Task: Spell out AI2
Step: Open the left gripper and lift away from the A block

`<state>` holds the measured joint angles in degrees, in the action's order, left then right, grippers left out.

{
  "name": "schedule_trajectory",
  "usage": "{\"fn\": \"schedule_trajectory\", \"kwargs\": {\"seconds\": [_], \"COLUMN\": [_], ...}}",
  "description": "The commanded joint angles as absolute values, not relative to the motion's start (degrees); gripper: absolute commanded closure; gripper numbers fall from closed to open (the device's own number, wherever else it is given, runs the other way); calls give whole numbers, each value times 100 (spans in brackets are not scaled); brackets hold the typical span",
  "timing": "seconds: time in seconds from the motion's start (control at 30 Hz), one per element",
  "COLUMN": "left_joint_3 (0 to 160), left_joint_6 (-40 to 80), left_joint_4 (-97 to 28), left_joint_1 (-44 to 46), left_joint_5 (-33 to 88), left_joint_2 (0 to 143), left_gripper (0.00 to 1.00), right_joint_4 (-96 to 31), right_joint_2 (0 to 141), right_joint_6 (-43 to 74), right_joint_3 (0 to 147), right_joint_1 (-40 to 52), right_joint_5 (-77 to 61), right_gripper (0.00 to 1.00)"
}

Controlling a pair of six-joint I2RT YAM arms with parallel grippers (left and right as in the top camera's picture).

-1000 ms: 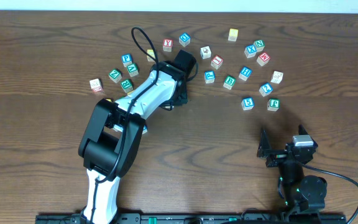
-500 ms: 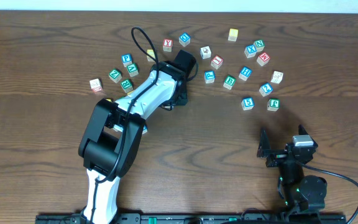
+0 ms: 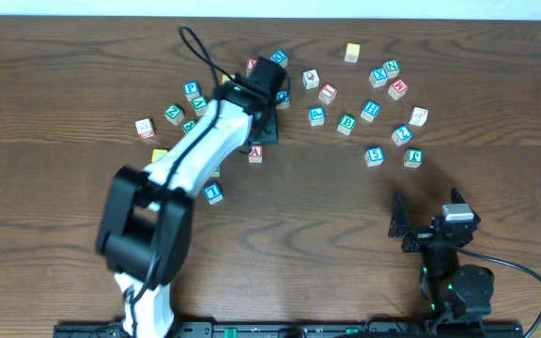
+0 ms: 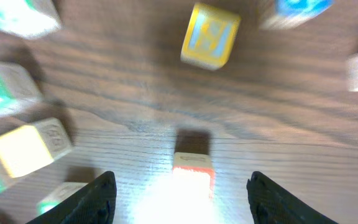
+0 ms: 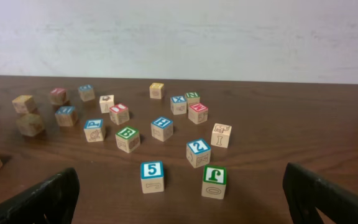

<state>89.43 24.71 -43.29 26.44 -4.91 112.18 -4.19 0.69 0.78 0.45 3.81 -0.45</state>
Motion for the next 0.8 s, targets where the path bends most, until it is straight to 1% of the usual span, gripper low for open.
{"fn": "schedule_trajectory", "kwargs": {"seconds": [0.0, 0.33, 0.77], "left_joint_3": [9155, 9155, 9153], "left_joint_6": [2355, 2292, 2294], "left_joint_4": [-4386, -4556, -4609], "left_joint_1": [2604, 2604, 2604], "left_joint_5": [-556, -563, -561], "left_joint_2": [10731, 10057, 10040], "left_gripper": [34, 33, 33], "right_joint_4": [-438, -438, -438], "right_joint_2": [38, 38, 38], "right_joint_6": [12, 12, 12], "right_joint_3": [32, 32, 32], "right_joint_1": [340, 340, 340], "right_joint_5": [-62, -62, -60], "right_gripper": [1, 1, 1]}}
